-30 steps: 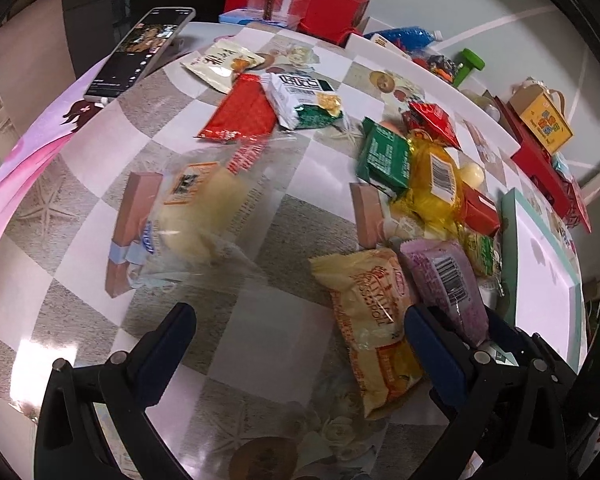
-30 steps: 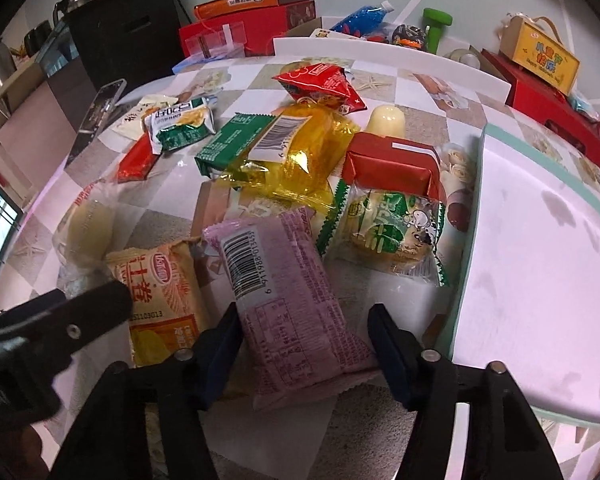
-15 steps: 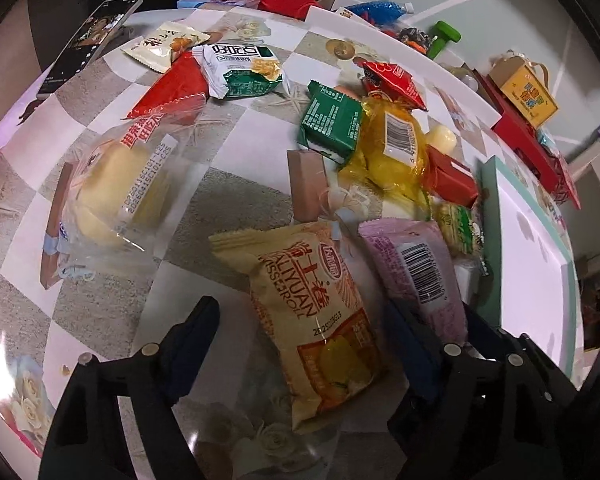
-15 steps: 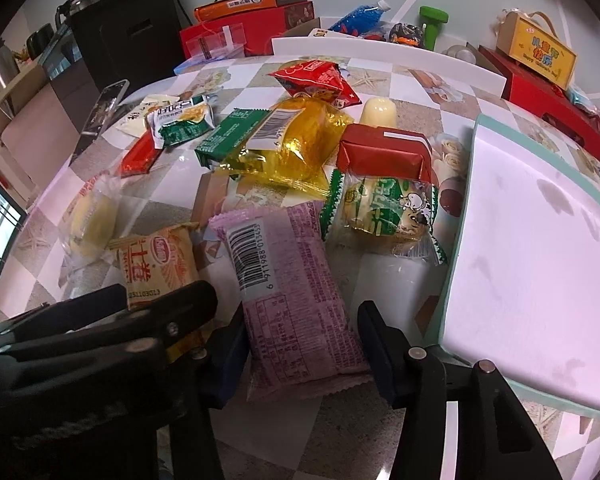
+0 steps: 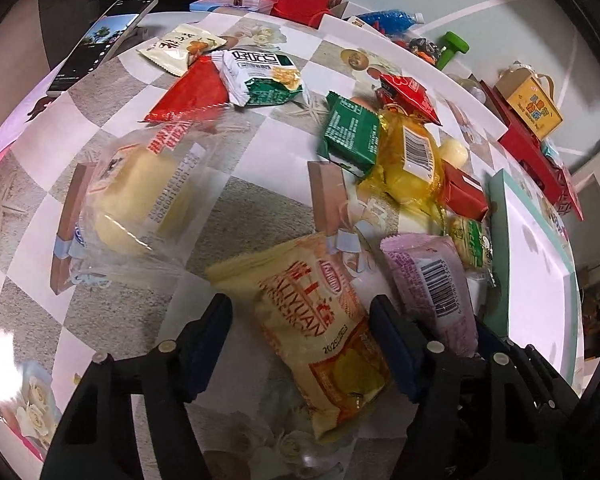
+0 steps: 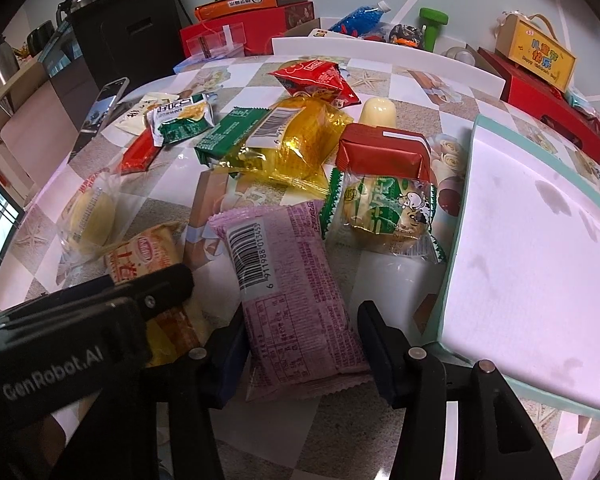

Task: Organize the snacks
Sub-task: 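Reach the right tool to the pink bag while the left tool reaches the yellow cracker bag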

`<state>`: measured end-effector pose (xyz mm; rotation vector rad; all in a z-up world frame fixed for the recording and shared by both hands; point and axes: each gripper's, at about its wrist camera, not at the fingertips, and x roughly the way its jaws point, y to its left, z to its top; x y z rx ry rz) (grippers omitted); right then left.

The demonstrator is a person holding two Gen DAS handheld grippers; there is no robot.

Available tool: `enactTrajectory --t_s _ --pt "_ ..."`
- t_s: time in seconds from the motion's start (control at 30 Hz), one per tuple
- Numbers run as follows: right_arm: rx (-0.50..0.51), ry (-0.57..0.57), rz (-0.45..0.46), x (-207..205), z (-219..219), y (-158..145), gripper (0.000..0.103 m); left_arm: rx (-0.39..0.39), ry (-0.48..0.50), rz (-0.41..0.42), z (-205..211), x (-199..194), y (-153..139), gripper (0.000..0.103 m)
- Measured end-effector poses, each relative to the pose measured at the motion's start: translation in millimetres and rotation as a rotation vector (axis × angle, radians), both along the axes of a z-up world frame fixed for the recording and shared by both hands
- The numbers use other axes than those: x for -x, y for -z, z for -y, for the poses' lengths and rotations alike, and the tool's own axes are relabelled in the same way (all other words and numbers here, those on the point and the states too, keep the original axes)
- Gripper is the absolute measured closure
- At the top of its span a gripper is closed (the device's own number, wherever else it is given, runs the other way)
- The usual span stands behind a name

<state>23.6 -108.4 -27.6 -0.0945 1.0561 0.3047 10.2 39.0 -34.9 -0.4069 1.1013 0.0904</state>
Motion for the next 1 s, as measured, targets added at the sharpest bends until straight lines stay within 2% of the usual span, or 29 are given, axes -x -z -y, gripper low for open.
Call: enactTrajectory --t_s 0.6,0.83,1.0 --pt "-0.007 0.01 -0.005 1 7 0 0.047 0.023 -0.05 0.005 -17 7 -2 0.033" --pt "-0.016 0.023 -0.01 2 12 -2 0.047 -0.026 -0.016 -0.008 -2 3 -1 0.033" --pt "-0.014 0.024 -0.01 2 12 -2 0.047 -0.034 0.011 0.004 7 1 -2 0.047"
